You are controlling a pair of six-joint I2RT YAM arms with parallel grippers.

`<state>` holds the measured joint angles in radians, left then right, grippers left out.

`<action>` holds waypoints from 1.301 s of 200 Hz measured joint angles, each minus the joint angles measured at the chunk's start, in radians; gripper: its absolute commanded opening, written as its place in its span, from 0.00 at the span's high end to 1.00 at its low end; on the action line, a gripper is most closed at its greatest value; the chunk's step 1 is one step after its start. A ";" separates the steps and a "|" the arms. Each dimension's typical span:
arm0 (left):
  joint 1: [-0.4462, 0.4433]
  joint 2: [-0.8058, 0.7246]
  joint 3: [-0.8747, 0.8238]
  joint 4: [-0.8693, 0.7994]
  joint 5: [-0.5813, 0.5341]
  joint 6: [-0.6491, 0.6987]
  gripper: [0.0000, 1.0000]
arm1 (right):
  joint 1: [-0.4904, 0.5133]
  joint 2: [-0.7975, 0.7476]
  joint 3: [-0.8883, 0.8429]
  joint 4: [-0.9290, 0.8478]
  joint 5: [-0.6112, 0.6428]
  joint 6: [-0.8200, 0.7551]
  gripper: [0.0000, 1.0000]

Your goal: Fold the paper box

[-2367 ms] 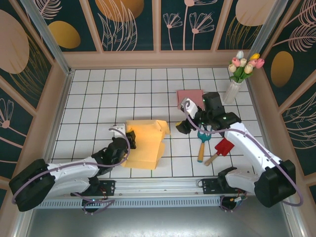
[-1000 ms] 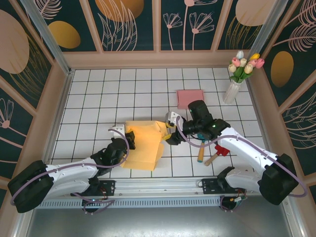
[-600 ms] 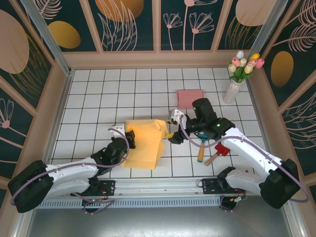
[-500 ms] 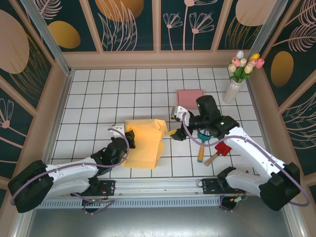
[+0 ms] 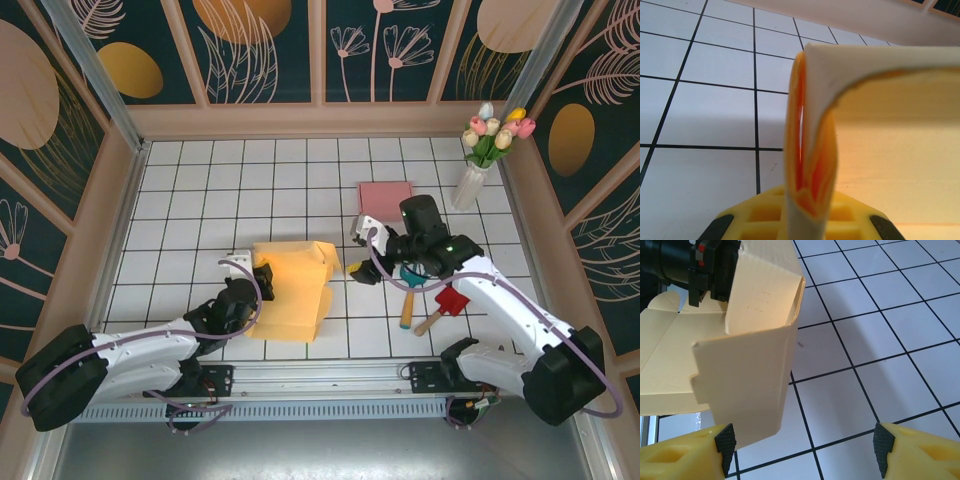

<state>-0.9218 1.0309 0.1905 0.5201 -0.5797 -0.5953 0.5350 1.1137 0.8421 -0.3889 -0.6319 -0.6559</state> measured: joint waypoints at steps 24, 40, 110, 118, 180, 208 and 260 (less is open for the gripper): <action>0.000 0.001 0.000 0.006 0.006 0.000 0.94 | 0.034 0.008 -0.010 0.028 0.002 0.009 0.26; 0.000 0.006 0.000 0.012 0.009 0.000 0.94 | 0.057 0.021 -0.014 0.057 0.002 0.015 0.26; 0.000 0.031 0.000 0.025 0.023 0.000 0.94 | 0.116 0.069 -0.053 0.155 -0.002 0.057 0.28; 0.000 0.033 0.000 0.026 0.023 0.000 0.94 | 0.122 0.072 -0.058 0.167 -0.002 0.063 0.28; 0.000 0.071 0.000 0.044 0.022 -0.006 0.94 | 0.188 0.116 -0.080 0.278 0.003 0.112 0.41; 0.000 0.075 0.000 0.044 0.019 -0.011 0.94 | 0.219 0.120 -0.101 0.326 0.007 0.137 0.39; 0.000 0.076 0.000 0.045 0.009 -0.011 0.94 | 0.240 0.108 -0.120 0.347 -0.002 0.155 0.22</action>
<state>-0.9222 1.1065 0.1905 0.5652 -0.5705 -0.6067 0.7753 1.2213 0.7223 -0.0418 -0.6342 -0.5007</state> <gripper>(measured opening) 0.093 0.763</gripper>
